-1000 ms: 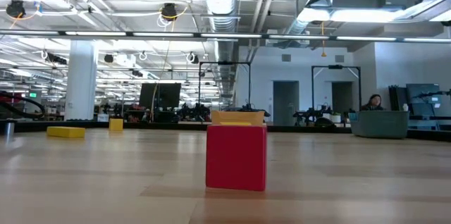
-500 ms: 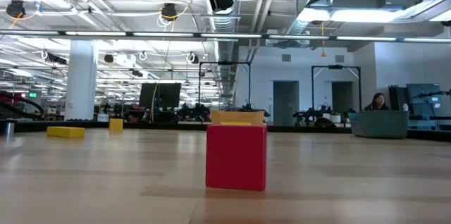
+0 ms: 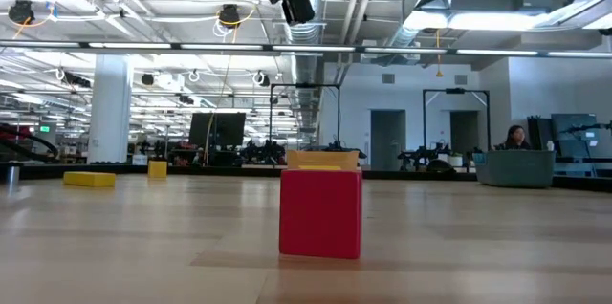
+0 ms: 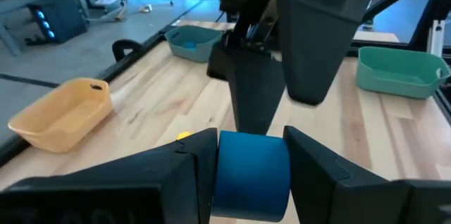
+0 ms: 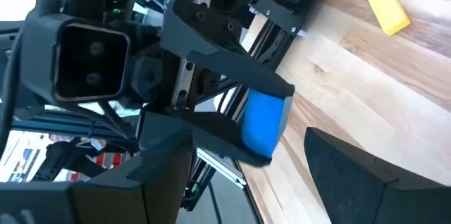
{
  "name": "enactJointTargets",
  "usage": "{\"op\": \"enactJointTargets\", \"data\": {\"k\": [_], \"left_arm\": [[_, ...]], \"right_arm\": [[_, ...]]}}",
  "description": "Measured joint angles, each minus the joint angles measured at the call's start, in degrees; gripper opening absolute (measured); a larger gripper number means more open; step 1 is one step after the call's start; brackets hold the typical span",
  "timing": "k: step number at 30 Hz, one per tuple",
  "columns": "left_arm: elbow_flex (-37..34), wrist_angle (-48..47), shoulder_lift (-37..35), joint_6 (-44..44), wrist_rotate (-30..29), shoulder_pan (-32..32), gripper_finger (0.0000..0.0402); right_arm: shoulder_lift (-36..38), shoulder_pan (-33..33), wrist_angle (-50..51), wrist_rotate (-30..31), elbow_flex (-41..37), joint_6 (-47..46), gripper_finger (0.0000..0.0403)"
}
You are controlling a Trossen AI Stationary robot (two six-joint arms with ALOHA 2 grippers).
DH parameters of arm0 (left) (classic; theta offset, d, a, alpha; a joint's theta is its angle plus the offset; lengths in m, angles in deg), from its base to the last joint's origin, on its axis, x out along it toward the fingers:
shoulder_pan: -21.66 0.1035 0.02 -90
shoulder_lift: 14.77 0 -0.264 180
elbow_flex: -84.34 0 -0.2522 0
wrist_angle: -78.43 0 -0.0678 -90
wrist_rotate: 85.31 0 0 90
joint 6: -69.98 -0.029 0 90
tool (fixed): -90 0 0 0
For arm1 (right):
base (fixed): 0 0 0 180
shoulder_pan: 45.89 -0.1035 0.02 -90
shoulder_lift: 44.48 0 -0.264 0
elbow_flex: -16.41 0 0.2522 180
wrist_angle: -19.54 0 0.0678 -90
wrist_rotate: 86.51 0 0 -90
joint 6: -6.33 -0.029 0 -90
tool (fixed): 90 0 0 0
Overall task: Sort & place blocks by color
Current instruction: Put the blue block into the blue bin
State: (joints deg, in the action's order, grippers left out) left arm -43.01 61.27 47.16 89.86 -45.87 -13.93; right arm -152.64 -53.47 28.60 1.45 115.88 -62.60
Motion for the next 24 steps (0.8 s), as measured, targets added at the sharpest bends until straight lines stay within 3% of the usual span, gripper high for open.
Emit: {"op": "enactJointTargets", "data": {"k": [13, 19, 24], "left_arm": [[0.0, 4.6, 0.0, -10.3, 8.9, 7.9, 0.0115], [0.0, 4.6, 0.0, -14.9, 18.6, 10.0, 0.0115], [0.0, 4.4, 0.0, -17.0, 18.8, 11.3, 0.0115]], "right_arm": [[0.0, 1.8, 0.2, -1.2, 0.0, 1.7, 0.0295], [0.0, 2.0, 1.0, -1.6, 0.0, 3.8, 0.0295], [0.0, 2.1, 0.7, -1.6, 0.0, 4.5, 0.0295]]}}
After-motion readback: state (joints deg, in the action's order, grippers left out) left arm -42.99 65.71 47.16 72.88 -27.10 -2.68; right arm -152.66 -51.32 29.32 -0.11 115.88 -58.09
